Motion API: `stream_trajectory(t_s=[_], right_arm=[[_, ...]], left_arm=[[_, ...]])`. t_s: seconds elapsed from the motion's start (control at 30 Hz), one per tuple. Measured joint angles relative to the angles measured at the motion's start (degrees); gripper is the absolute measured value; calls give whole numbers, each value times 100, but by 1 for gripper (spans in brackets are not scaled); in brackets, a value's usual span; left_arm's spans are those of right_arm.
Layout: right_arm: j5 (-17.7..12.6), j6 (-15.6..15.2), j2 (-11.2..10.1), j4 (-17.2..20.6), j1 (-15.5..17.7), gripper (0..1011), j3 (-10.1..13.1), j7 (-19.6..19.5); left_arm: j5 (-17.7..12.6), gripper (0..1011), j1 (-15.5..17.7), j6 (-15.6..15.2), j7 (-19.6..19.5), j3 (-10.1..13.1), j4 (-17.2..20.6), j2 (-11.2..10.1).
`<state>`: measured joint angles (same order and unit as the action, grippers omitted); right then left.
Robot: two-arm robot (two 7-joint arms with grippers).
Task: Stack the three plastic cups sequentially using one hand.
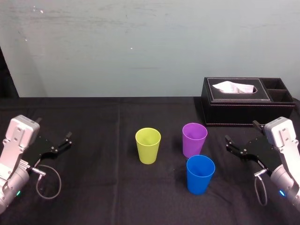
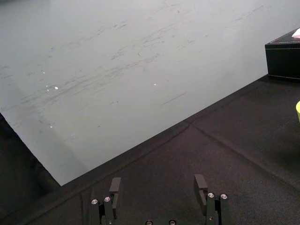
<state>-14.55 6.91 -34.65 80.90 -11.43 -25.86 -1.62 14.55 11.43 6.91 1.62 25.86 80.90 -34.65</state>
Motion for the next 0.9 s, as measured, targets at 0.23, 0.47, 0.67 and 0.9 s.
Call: stream_trajectory(t_s=[0.23,0.47,0.67,0.9], right_arm=[[0,0,0,0,0,1002,0,0],[20,6,29,79,62,1002,59,25],[-159,-90,18,410,275,1002,257,162],[-652,-647,-126,1031,646,1002,615,371]], left_arm=[[0,1000,0,0,0,0,0,0],[0,1000,0,0,0,0,0,0],[0,1000,0,0,0,0,0,0],[0,1000,0,0,0,0,0,0]])
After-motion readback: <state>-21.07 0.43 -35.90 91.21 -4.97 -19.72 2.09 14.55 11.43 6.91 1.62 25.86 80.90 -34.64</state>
